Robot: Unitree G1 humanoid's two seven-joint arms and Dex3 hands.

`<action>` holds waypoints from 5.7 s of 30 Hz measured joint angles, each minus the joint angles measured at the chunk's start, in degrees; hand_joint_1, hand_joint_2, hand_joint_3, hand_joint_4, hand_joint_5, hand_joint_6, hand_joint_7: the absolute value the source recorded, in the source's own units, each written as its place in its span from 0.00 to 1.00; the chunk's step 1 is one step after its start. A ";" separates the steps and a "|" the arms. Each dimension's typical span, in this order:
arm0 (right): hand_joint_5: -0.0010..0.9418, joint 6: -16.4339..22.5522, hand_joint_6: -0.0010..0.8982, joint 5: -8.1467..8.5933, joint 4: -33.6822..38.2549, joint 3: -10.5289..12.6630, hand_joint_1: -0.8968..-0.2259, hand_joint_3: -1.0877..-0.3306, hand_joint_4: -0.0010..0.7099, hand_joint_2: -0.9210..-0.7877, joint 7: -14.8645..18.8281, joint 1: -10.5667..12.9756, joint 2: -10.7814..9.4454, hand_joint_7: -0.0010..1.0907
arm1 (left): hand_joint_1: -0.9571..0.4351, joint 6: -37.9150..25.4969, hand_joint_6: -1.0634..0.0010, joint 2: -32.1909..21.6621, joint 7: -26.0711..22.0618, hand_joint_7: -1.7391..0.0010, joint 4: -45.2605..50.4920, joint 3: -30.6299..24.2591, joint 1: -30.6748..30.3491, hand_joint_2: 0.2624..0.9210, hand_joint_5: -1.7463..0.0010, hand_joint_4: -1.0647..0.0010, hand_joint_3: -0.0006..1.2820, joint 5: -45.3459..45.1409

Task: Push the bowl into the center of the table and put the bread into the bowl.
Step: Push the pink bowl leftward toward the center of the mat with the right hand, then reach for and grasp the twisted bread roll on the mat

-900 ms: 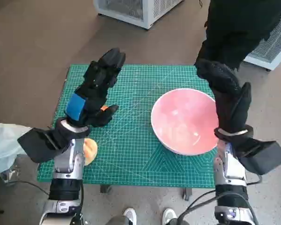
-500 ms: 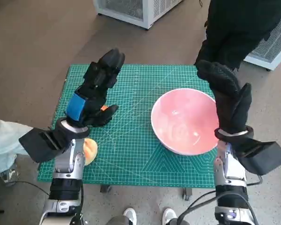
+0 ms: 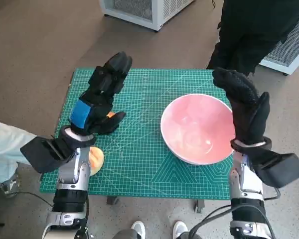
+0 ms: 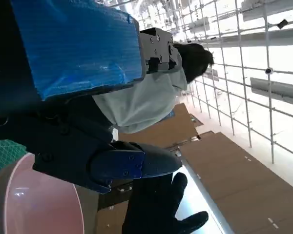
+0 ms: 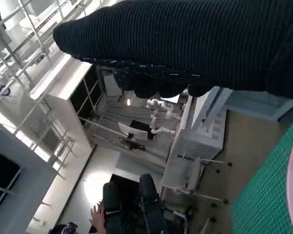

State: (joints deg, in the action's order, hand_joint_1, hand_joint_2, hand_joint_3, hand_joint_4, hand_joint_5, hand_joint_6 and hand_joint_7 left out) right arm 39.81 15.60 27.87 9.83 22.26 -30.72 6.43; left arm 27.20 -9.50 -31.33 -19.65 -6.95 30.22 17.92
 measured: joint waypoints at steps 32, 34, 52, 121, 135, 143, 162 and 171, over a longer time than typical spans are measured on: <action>0.00 8.52 0.14 -2.61 36.89 9.95 0.33 0.31 0.30 0.00 -10.58 -3.51 6.41 0.38 | 0.16 -0.41 1.00 -0.35 1.88 0.77 0.59 0.56 -0.11 1.00 0.99 0.88 0.30 -1.54; 0.00 7.08 0.16 -2.25 38.86 10.41 0.33 0.31 0.30 0.00 -10.65 -4.10 6.25 0.36 | 0.16 -0.41 1.00 -0.35 1.88 0.77 0.59 0.57 -0.11 1.00 0.99 0.88 0.30 -1.65; 0.01 -5.43 0.26 2.17 44.80 14.76 0.34 0.36 0.37 0.00 -8.81 -9.22 0.72 0.29 | 0.15 -0.39 1.00 -1.30 1.98 0.76 0.85 0.33 -1.09 1.00 0.99 0.87 0.30 -2.12; 0.00 -17.85 0.30 -5.87 47.06 10.23 0.40 0.27 0.36 0.00 -11.79 -23.60 -5.91 0.21 | 0.16 -0.28 0.96 -3.16 8.75 0.83 9.08 -0.94 -10.27 1.00 1.00 0.86 0.29 -4.74; 0.00 -1.54 0.29 -6.70 39.06 7.25 0.29 0.34 0.34 0.00 -4.74 -24.22 -2.26 0.21 | 0.14 -0.36 0.93 -2.38 10.40 0.84 8.35 0.68 -5.62 1.00 1.00 0.86 0.30 -6.82; 0.00 5.82 0.29 -3.69 27.78 5.62 0.28 0.37 0.33 0.00 3.17 -20.33 -2.34 0.23 | 0.14 -0.35 0.93 -2.28 9.28 0.84 7.12 1.67 -2.60 1.00 1.00 0.86 0.30 -6.69; 0.01 5.11 0.17 1.12 10.69 0.75 0.24 0.40 0.33 0.00 9.39 -13.21 -2.39 0.44 | 0.14 -0.33 0.99 -4.47 3.85 0.75 6.17 1.32 4.31 1.00 1.00 0.86 0.29 -4.33; 0.00 2.28 0.15 1.02 5.24 -0.92 0.24 0.40 0.32 0.00 7.89 -11.54 -2.41 0.46 | 0.14 1.71 1.00 -8.65 0.69 0.75 4.65 0.05 5.67 1.00 1.00 0.86 0.27 -4.44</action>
State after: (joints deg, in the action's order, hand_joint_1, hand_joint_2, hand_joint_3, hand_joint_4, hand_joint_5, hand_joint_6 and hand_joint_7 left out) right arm 42.09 16.62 33.11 8.90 30.15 -42.26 4.02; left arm 28.91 -18.15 -30.64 -14.99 -6.90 35.89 13.49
